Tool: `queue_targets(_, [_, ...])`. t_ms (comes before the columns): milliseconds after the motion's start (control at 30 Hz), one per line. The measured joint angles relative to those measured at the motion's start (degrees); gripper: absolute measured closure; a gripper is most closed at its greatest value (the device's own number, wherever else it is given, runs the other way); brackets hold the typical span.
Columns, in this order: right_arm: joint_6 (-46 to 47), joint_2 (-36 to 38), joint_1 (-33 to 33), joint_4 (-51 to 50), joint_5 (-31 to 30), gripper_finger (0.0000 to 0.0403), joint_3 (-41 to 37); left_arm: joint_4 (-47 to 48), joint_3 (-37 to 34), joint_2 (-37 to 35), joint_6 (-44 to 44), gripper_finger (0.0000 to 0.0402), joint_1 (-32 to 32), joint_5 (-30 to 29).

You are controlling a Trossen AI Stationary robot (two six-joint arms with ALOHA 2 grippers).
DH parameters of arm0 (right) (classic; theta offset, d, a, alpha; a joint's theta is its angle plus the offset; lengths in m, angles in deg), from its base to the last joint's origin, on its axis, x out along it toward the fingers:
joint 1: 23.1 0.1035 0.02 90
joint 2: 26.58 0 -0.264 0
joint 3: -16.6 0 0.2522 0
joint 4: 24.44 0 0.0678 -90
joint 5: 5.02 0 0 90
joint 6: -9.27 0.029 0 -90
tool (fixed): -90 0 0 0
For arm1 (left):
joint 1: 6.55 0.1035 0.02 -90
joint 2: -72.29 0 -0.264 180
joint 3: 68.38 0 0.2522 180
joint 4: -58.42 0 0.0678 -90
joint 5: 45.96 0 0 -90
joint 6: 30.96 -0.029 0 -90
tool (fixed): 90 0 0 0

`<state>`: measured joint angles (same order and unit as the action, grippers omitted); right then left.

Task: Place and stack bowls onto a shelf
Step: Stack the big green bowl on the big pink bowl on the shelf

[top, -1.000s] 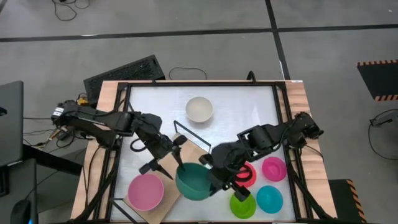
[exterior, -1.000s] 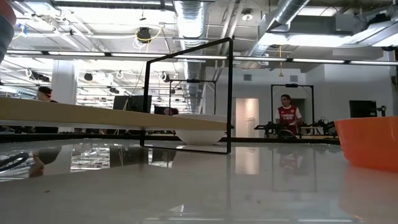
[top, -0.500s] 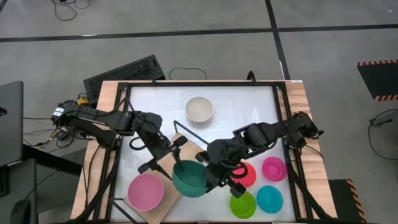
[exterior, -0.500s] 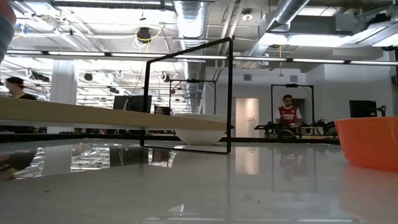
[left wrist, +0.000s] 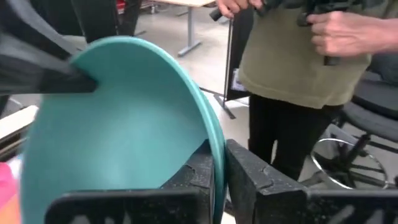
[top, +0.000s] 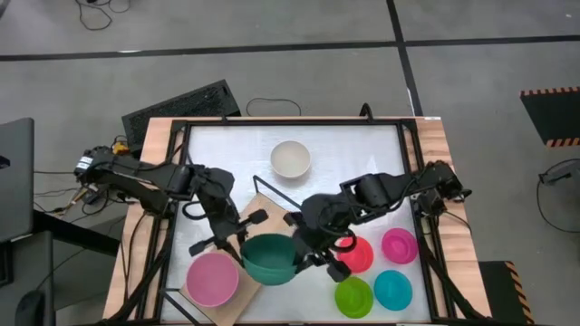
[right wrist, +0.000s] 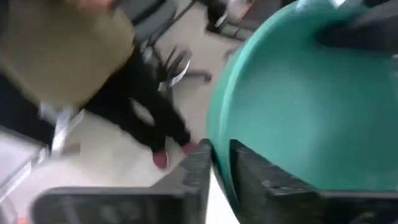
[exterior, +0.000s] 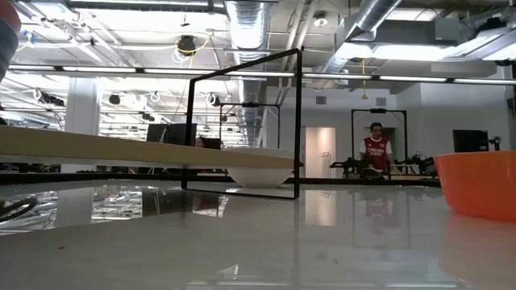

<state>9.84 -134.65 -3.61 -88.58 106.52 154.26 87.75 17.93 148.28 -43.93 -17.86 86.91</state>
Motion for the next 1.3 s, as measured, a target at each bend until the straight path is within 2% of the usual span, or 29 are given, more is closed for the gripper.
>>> queue_targets(100, [4.1, 0.0, -1.3, 3.8, -0.5, 0.0263, 0.1, 0.2, 0.0, 0.1, 1.6, 0.0401, 0.4, -5.0])
queue_targets(233, [7.6, 0.6, -2.5, 5.5, -0.6, 0.019, -0.1, 4.0, 0.1, -0.8, 3.8, 0.04, 0.5, -8.2])
queue_targets(333, [9.9, 2.5, -2.8, 4.7, -0.4, 0.0158, -0.1, 9.1, 0.8, -2.1, 4.1, 0.04, -0.1, -10.7])
queue_targets(533, [10.6, 6.8, -2.6, 4.9, 0.8, 0.0153, 0.1, 27.1, 6.6, -4.3, 3.6, 0.04, -2.4, -17.6])
queue_targets(633, [11.1, 8.8, -2.6, 4.5, -1.7, 0.0158, 0.1, 39.4, 10.7, -5.0, 4.7, 0.0401, -5.3, -22.4])
queue_targets(767, [11.1, 10.1, -2.4, 3.9, -5.1, 0.0164, 0.1, 50.3, 13.9, -5.0, 9.7, 0.0401, -13.0, -31.1])
queue_targets(900, [11.0, 10.9, -2.3, 2.6, -5.1, 0.0165, 0.0, 55.1, 14.7, -5.0, 11.2, 0.0401, -23.7, -36.2])
queue_targets(967, [11.0, 11.1, -2.4, 1.6, -5.3, 0.0165, 0.0, 56.5, 14.7, -5.0, 6.0, 0.0401, -29.3, -37.0])
queue_targets(1133, [11.0, 10.2, -3.1, -0.1, -5.3, 0.0165, 0.0, 59.4, 14.7, -4.8, -16.0, 0.0401, -39.8, -38.1])
queue_targets(1300, [11.0, 10.3, -3.9, -0.4, -5.3, 0.0165, 0.0, 60.8, 13.3, -4.7, -21.5, 0.0401, -42.3, -42.2])
